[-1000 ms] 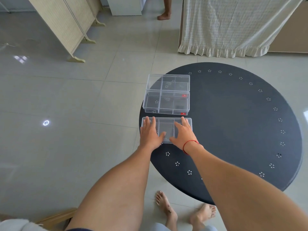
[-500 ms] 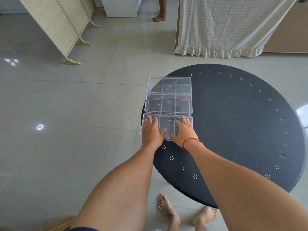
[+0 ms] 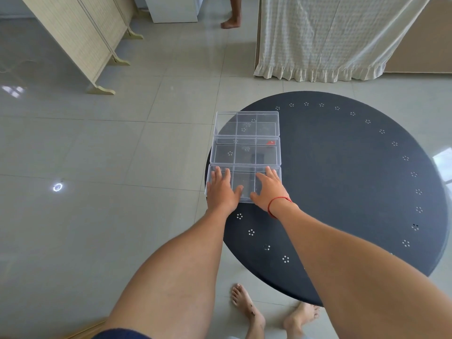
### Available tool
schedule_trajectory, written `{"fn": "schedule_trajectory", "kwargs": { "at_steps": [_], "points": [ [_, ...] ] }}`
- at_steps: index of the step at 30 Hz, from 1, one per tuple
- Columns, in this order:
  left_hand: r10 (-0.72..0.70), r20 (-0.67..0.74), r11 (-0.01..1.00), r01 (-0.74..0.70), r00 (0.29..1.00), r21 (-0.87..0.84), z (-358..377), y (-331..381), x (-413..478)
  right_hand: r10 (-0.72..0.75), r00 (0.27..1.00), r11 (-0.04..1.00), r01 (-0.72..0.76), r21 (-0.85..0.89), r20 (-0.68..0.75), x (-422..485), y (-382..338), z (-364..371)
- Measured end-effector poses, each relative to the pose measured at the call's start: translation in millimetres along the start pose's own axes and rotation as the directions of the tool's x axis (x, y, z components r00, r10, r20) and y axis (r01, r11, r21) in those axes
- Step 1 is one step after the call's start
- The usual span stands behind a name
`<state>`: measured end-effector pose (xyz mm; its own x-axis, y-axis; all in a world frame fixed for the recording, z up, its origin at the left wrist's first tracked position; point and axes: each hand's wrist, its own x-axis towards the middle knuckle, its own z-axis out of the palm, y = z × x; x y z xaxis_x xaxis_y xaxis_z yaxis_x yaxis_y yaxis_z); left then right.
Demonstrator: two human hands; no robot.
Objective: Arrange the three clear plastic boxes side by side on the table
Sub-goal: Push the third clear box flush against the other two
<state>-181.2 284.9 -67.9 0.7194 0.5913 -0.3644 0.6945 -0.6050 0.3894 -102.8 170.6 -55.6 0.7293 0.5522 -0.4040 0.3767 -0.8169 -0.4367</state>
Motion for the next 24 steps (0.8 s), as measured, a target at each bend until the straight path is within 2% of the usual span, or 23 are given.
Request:
{"fn": "schedule_trajectory", "kwargs": {
  "at_steps": [10,14,19,24],
  "points": [
    [-0.027,0.01,1.0,0.026,1.0,0.015,-4.3,5.1,-0.2,-0.018,1.0,0.999,0.019,0.045,-0.007,-1.2,1.5,-3.5],
    [-0.032,-0.059,0.999,0.033,0.998,0.011,-4.9,15.0,-1.7,-0.049,0.998,0.994,0.053,0.092,-0.05,-5.4,12.5,-14.0],
    [-0.005,-0.067,1.0,0.005,0.998,-0.002,2.5,61.1,-13.1,0.013,0.999,0.992,-0.006,0.13,-0.053,-11.9,55.2,-41.1],
    [0.09,-0.047,0.996,-0.09,0.995,-0.001,28.5,138.3,-20.0,0.106,0.992,0.99,-0.099,0.1,-0.067,-20.6,118.1,-83.8]
  ]
}}
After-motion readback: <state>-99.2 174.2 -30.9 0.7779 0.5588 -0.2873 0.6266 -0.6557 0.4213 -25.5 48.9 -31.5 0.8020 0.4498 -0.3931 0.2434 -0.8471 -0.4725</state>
